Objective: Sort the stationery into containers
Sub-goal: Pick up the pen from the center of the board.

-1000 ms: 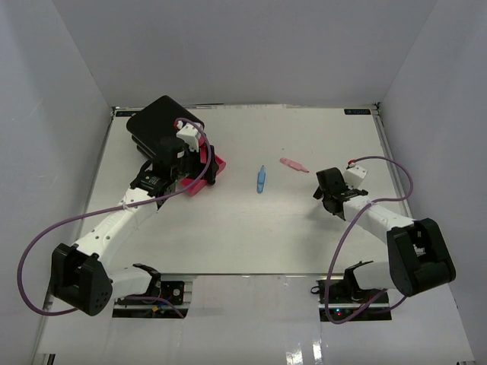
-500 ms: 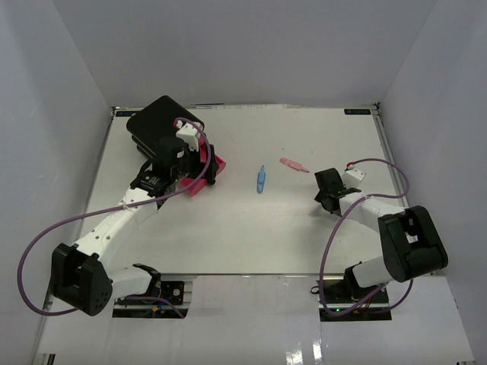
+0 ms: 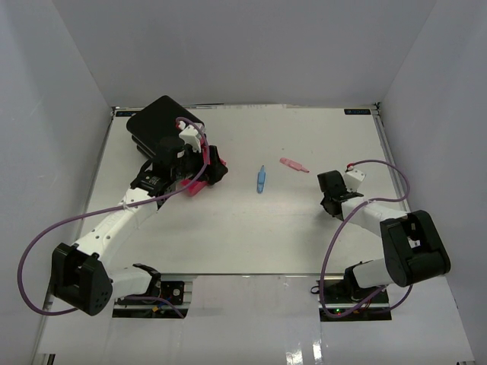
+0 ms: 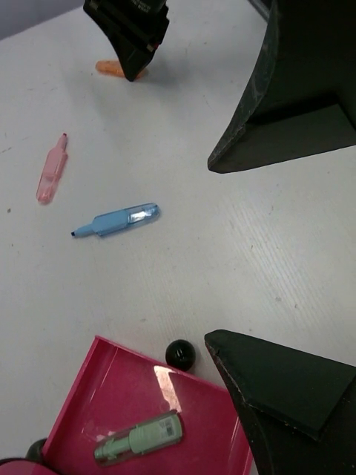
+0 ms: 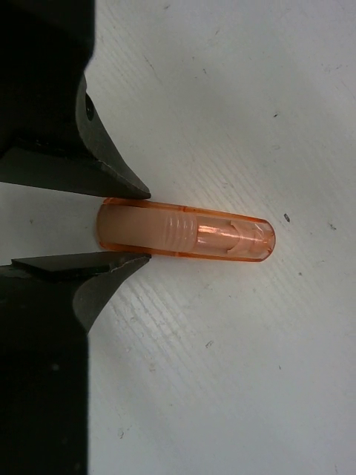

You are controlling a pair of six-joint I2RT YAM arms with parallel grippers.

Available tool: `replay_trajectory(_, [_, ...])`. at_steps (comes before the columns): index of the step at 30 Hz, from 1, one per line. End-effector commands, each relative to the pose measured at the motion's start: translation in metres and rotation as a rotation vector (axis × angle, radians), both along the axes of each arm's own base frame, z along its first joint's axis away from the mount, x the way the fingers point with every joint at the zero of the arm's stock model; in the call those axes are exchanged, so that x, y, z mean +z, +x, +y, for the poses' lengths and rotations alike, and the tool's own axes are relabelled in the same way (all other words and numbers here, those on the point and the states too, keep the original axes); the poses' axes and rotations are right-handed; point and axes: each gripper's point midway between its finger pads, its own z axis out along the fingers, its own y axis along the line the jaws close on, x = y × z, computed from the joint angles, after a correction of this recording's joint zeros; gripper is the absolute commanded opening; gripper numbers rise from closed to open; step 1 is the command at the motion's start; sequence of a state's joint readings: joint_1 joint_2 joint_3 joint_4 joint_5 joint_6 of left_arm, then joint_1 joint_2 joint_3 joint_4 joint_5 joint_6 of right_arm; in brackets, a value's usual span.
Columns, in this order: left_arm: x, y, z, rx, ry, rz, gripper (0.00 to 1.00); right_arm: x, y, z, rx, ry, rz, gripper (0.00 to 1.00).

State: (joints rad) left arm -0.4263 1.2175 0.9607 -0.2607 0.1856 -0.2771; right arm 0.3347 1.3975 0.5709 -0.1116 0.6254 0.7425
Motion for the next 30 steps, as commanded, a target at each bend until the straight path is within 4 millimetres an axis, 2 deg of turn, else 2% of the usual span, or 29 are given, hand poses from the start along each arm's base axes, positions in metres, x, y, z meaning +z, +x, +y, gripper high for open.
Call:
replay_trajectory(1, [0.013, -0.014, -0.018, -0.073, -0.116, 0.039, 0.98, -0.011, -0.008, 0.013, 0.058, 0.053, 0.027, 0.31])
replay_trajectory(3, [0.017, -0.026, -0.028, -0.126, -0.173, 0.068, 0.98, -0.008, -0.007, 0.021, 0.1, 0.064, 0.015, 0.29])
replay_trajectory(6, [0.018, -0.037, -0.036, -0.147, -0.246, 0.12, 0.98, 0.002, -0.006, 0.044, 0.239, 0.055, -0.027, 0.28])
replay_trajectory(7, [0.015, -0.039, -0.038, -0.144, -0.26, 0.13, 0.98, 0.005, -0.009, 0.061, 0.316, 0.043, -0.035, 0.28])
replay_trajectory(8, [0.013, -0.041, -0.04, -0.128, -0.286, 0.161, 0.98, 0.021, -0.001, 0.077, 0.392, 0.036, -0.102, 0.27])
replay_trajectory(9, [0.013, -0.045, -0.045, -0.133, -0.3, 0.174, 0.98, 0.028, -0.003, 0.09, 0.449, 0.03, -0.128, 0.27])
replay_trajectory(10, [0.014, -0.045, -0.049, -0.138, -0.318, 0.17, 0.98, 0.035, -0.011, 0.116, 0.548, 0.035, -0.157, 0.27])
replay_trajectory(11, [0.009, -0.048, -0.052, -0.135, -0.325, 0.189, 0.98, 0.041, -0.015, 0.13, 0.613, 0.03, -0.183, 0.27])
replay_trajectory(12, [0.008, -0.052, -0.059, -0.144, -0.342, 0.207, 0.98, 0.058, -0.014, 0.147, 0.657, 0.059, -0.256, 0.27])
replay_trajectory(13, [0.004, -0.051, -0.063, -0.139, -0.345, 0.215, 0.98, 0.065, -0.026, 0.172, 0.747, 0.085, -0.286, 0.27])
replay_trajectory(15, [-0.004, -0.056, -0.073, -0.137, -0.349, 0.246, 0.98, 0.086, -0.033, 0.198, 0.841, 0.117, -0.382, 0.27])
replay_trajectory(18, [-0.013, -0.058, -0.087, -0.135, -0.346, 0.273, 0.98, 0.115, -0.059, 0.246, 1.025, 0.153, -0.491, 0.27])
replay_trajectory(21, [-0.018, -0.059, -0.097, -0.119, -0.343, 0.285, 0.98, 0.136, -0.073, 0.271, 1.107, 0.179, -0.574, 0.28])
replay_trajectory(24, [-0.022, -0.056, -0.099, -0.083, -0.341, 0.293, 0.96, 0.148, -0.08, 0.281, 1.144, 0.205, -0.628, 0.28])
replay_trajectory(29, [-0.026, -0.06, -0.1, -0.049, -0.358, 0.321, 0.86, 0.161, -0.082, 0.286, 1.145, 0.235, -0.678, 0.28])
replay_trajectory(30, [-0.028, -0.062, -0.1, -0.048, -0.36, 0.325, 0.8, 0.162, -0.082, 0.286, 1.143, 0.235, -0.684, 0.28])
